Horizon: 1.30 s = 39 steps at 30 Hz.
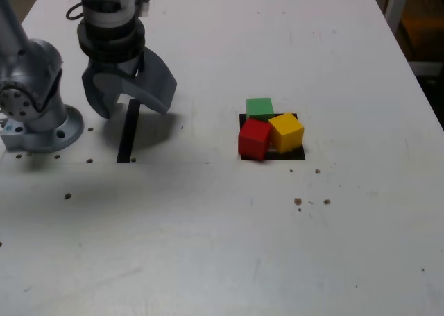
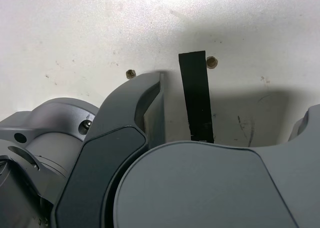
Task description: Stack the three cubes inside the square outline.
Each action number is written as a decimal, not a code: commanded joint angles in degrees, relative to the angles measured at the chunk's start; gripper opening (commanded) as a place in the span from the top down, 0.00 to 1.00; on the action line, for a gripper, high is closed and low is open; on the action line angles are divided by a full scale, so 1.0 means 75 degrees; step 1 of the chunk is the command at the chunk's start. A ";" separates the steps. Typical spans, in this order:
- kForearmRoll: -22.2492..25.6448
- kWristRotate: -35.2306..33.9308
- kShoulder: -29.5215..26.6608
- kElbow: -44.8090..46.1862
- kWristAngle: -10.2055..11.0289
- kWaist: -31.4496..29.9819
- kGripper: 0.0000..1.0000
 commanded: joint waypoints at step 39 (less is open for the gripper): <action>0.1709 -0.0124 0.1823 -0.3896 -0.0035 -0.2661 0.01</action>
